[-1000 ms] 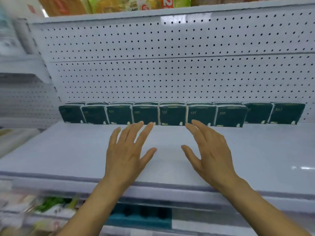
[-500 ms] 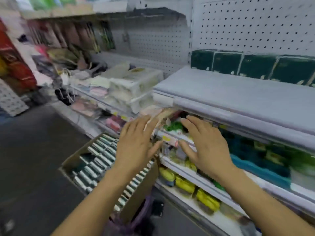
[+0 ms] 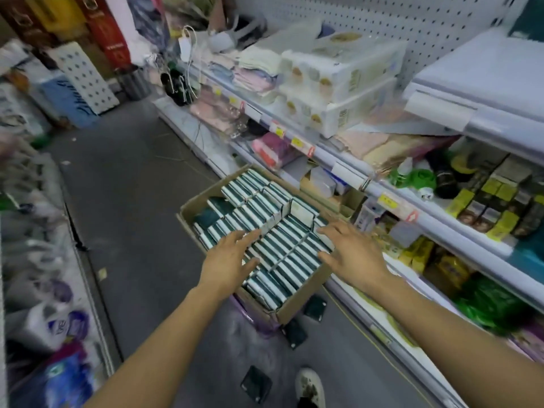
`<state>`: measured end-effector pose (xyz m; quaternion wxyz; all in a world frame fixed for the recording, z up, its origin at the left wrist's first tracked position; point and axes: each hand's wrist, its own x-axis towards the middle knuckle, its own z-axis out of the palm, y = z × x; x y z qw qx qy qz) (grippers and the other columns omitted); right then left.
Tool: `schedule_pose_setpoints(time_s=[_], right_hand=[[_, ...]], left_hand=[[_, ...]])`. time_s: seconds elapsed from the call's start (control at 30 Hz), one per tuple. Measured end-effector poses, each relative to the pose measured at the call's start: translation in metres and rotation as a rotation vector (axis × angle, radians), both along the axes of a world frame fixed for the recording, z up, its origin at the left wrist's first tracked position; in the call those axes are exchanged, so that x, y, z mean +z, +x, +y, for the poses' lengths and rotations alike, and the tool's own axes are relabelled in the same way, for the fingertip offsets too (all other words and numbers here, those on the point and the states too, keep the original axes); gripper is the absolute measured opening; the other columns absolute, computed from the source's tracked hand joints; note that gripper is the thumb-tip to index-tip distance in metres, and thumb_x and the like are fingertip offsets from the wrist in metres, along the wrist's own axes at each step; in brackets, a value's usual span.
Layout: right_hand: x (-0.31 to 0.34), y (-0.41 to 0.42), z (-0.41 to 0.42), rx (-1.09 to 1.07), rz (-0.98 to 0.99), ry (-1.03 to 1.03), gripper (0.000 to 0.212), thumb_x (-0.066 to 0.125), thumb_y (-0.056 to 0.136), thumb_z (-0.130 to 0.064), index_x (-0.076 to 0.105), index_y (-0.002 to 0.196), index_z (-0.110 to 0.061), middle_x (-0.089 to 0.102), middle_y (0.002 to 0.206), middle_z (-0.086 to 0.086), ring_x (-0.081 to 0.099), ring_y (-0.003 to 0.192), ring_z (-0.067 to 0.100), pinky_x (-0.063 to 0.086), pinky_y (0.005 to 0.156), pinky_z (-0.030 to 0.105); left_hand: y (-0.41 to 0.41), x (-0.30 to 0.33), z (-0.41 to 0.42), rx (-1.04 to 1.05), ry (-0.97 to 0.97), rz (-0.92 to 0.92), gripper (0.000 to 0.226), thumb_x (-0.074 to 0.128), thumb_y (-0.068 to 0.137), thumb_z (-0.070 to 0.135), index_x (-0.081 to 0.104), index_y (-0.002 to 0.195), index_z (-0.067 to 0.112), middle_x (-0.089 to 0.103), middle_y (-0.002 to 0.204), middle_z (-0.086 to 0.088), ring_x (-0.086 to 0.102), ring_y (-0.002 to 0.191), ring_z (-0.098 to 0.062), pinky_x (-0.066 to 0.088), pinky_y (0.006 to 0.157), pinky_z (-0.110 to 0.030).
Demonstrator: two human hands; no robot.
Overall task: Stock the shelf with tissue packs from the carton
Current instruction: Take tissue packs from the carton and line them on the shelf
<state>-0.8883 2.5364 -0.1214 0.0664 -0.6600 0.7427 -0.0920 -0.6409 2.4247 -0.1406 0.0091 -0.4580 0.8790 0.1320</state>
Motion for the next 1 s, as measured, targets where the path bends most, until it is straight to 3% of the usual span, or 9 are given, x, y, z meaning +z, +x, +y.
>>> schedule_pose_setpoints(time_s=[0.1, 0.33, 0.4, 0.5, 0.63, 0.73, 0.83, 1.0], right_hand=[[-0.031, 0.004, -0.022, 0.03, -0.03, 0.17, 0.046, 0.049, 0.097, -0.048, 0.048, 0.138, -0.028, 0.055, 0.134, -0.003, 0.049, 0.124, 0.021, 0.044, 0.097, 0.04], [-0.131, 0.038, -0.069, 0.141, -0.118, 0.336, 0.039, 0.046, 0.098, -0.047, 0.058, 0.125, -0.022, 0.068, 0.108, -0.001, 0.06, 0.104, 0.021, 0.038, 0.083, 0.033], [-0.154, 0.052, -0.078, 0.176, -0.126, 0.41, 0.04, 0.044, 0.099, -0.047, 0.057, 0.124, -0.019, 0.067, 0.102, 0.001, 0.06, 0.1, 0.023, 0.039, 0.082, 0.034], [-0.178, 0.065, -0.087, 0.216, -0.073, 0.507, 0.039, 0.044, 0.097, -0.052, 0.052, 0.106, -0.014, 0.062, 0.092, 0.006, 0.06, 0.094, 0.026, 0.031, 0.074, 0.034], [-0.198, 0.072, -0.092, 0.201, -0.091, 0.584, 0.036, 0.051, 0.091, -0.052, 0.048, 0.096, -0.017, 0.062, 0.09, 0.003, 0.06, 0.092, 0.026, 0.037, 0.092, 0.036], [-0.208, 0.07, -0.093, 0.127, -0.19, 0.552, 0.026, 0.05, 0.091, -0.043, 0.042, 0.088, -0.018, 0.062, 0.085, 0.002, 0.061, 0.086, 0.026, 0.039, 0.091, 0.035], [-0.208, 0.065, -0.095, 0.044, -0.214, 0.538, 0.022, 0.045, 0.097, -0.035, 0.041, 0.088, -0.015, 0.065, 0.091, 0.007, 0.061, 0.086, 0.03, 0.034, 0.082, 0.035], [-0.183, 0.039, -0.095, -0.175, -0.391, 0.48, 0.023, 0.051, 0.094, -0.037, 0.043, 0.085, -0.017, 0.054, 0.082, 0.003, 0.057, 0.077, 0.028, 0.036, 0.062, 0.032]], left_hand=[[0.003, -0.031, -0.016, 0.049, 0.131, -0.045, 0.06, 0.052, 0.1, 0.043, 0.025, 0.154, 0.039, 0.038, 0.152, -0.001, 0.05, 0.127, -0.025, 0.047, 0.098, -0.042], [0.009, -0.117, -0.072, 0.116, 0.32, -0.065, 0.048, 0.05, 0.101, 0.045, 0.041, 0.147, 0.035, 0.044, 0.15, -0.004, 0.06, 0.112, -0.023, 0.05, 0.096, -0.043], [0.008, -0.141, -0.083, 0.067, 0.31, -0.105, 0.047, 0.052, 0.101, 0.039, 0.043, 0.147, 0.034, 0.045, 0.15, -0.003, 0.054, 0.122, -0.024, 0.048, 0.1, -0.042], [0.001, -0.166, -0.092, -0.046, 0.241, -0.187, 0.051, 0.056, 0.097, 0.018, 0.046, 0.146, 0.029, 0.045, 0.151, -0.001, 0.04, 0.137, -0.025, 0.04, 0.109, -0.039], [-0.013, -0.177, -0.101, -0.224, 0.095, -0.421, 0.062, 0.059, 0.089, 0.011, 0.044, 0.146, 0.032, 0.042, 0.151, 0.005, 0.024, 0.147, -0.022, 0.022, 0.118, -0.041], [-0.026, -0.181, -0.105, -0.34, -0.002, -0.576, 0.057, 0.061, 0.09, 0.016, 0.048, 0.142, 0.035, 0.05, 0.144, 0.008, 0.032, 0.142, -0.019, 0.013, 0.121, -0.042], [-0.034, -0.184, -0.109, -0.424, -0.051, -0.662, 0.049, 0.063, 0.092, 0.019, 0.053, 0.137, 0.034, 0.059, 0.132, 0.009, 0.043, 0.134, -0.018, 0.014, 0.12, -0.04], [-0.03, -0.156, -0.113, -0.266, -0.001, -0.476, 0.033, 0.055, 0.098, 0.031, 0.053, 0.131, 0.031, 0.064, 0.125, 0.007, 0.049, 0.126, -0.019, 0.018, 0.117, -0.042]])
